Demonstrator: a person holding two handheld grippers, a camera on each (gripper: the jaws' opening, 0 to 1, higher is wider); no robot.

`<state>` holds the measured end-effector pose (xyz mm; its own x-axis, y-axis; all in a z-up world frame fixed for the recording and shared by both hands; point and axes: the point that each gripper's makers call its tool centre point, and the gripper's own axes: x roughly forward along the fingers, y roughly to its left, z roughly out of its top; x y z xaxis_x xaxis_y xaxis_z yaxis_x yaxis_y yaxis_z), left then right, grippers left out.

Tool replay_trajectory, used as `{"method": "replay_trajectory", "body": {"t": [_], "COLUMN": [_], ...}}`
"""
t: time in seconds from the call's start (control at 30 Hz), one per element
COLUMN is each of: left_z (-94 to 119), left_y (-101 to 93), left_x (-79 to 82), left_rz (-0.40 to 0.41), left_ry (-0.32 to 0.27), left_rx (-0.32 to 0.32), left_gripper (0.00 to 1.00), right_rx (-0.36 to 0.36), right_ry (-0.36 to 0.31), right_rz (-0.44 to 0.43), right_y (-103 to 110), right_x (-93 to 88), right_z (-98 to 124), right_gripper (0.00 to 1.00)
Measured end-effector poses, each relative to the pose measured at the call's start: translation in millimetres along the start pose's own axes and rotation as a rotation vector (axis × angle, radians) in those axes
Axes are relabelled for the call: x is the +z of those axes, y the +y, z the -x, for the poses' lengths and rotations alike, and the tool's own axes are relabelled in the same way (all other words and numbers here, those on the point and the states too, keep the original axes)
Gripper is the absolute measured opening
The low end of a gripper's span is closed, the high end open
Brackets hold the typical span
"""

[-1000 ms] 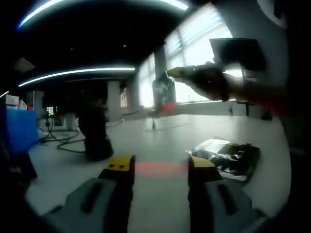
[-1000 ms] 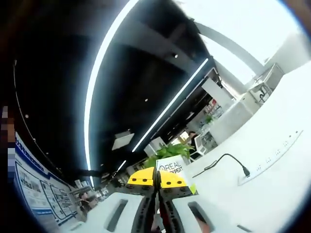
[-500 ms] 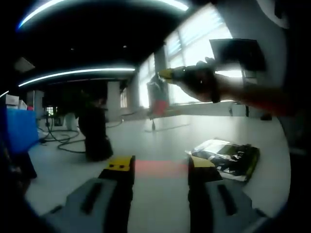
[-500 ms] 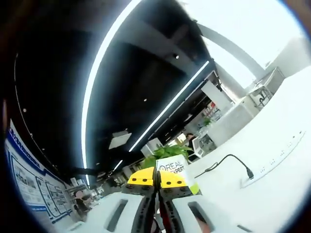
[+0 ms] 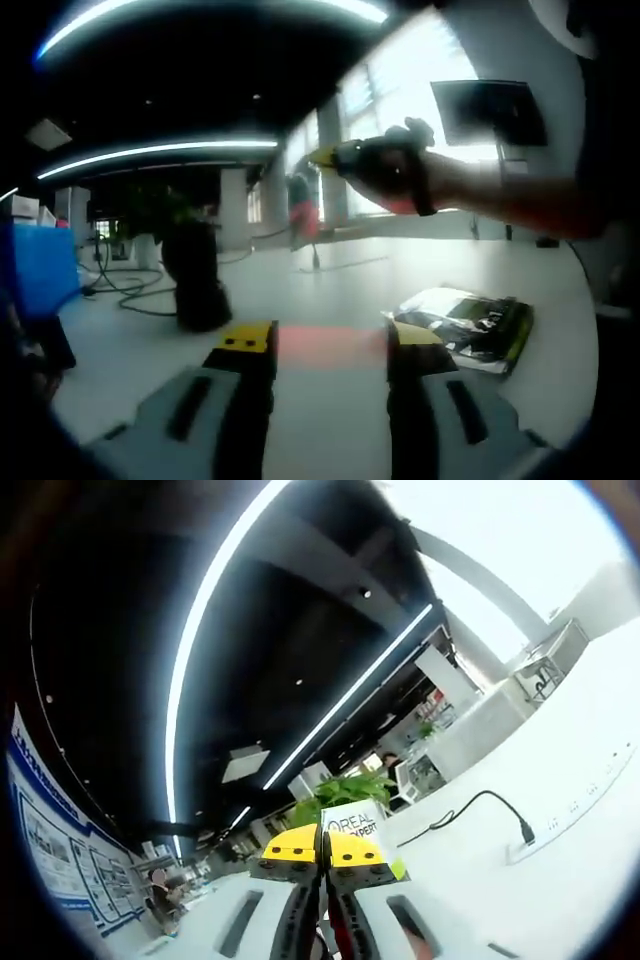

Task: Clip sheet goods on table flip sheet goods clip sheet goods scan sheet goods put sheet goods back to table

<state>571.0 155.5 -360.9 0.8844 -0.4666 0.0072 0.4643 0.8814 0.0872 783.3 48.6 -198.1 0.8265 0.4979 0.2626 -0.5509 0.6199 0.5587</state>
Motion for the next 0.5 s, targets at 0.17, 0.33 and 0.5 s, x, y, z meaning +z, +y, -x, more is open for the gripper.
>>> {"method": "replay_trajectory", "body": {"t": [0.17, 0.33, 0.5], "left_z": [0.6, 1.6, 1.2], "left_y": [2.0, 5.8, 5.2], "left_x": [-0.6, -2.6, -2.5], "left_rz": [0.002, 0.003, 0.001], "left_ry": [-0.002, -0.002, -0.001], "left_rx": [0.000, 0.001, 0.000], "left_gripper": [0.36, 0.36, 0.35], "right_rx": [0.000, 0.000, 0.011], "right_ry": [0.005, 0.018, 0.025], "right_rz": [0.001, -0.001, -0.005], "right_y": [0.5, 2.1, 3.3], "right_x": [-5.3, -9.4, -2.8], "right_z": [-4.7, -2.7, 2.5], "right_gripper": [0.00, 0.00, 0.00]}}
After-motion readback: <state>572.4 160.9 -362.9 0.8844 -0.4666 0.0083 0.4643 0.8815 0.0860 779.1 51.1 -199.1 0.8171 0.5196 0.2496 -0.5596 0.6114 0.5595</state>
